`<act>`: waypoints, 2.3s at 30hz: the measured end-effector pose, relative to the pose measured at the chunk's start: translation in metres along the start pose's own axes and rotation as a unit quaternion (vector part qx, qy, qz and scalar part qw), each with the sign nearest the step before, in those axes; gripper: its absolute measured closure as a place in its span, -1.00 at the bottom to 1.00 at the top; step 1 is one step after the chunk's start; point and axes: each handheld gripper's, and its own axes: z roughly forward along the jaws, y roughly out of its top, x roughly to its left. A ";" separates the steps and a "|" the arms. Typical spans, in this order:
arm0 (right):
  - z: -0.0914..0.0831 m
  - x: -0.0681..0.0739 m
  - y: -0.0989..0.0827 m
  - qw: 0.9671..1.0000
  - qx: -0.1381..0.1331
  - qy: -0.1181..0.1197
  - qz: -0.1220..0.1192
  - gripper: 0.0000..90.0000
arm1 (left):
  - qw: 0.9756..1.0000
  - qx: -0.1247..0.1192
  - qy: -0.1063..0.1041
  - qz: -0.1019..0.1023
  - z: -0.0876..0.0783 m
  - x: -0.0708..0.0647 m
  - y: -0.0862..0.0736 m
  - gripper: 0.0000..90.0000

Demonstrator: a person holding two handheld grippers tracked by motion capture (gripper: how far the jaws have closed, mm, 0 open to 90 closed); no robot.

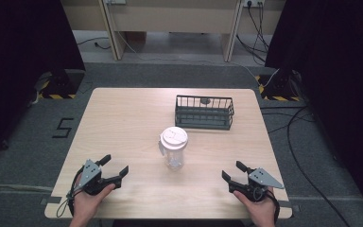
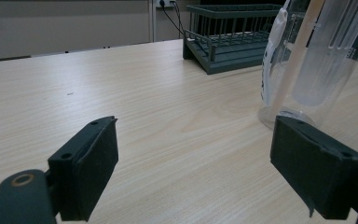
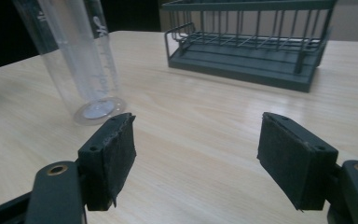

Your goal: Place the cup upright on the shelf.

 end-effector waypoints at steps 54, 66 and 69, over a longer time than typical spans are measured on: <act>0.131 0.076 0.041 0.989 0.020 0.131 -0.061 -0.60 | 1.000 0.002 -0.012 0.009 0.002 -0.008 0.000 -0.68; 0.157 0.089 0.045 0.990 0.016 0.126 -0.068 -0.68 | 1.000 0.002 -0.015 0.010 0.002 -0.009 0.000 -0.68; 0.160 0.090 0.045 0.989 0.013 0.126 -0.071 -0.64 | 1.000 0.002 -0.016 0.010 0.002 -0.009 0.000 -0.68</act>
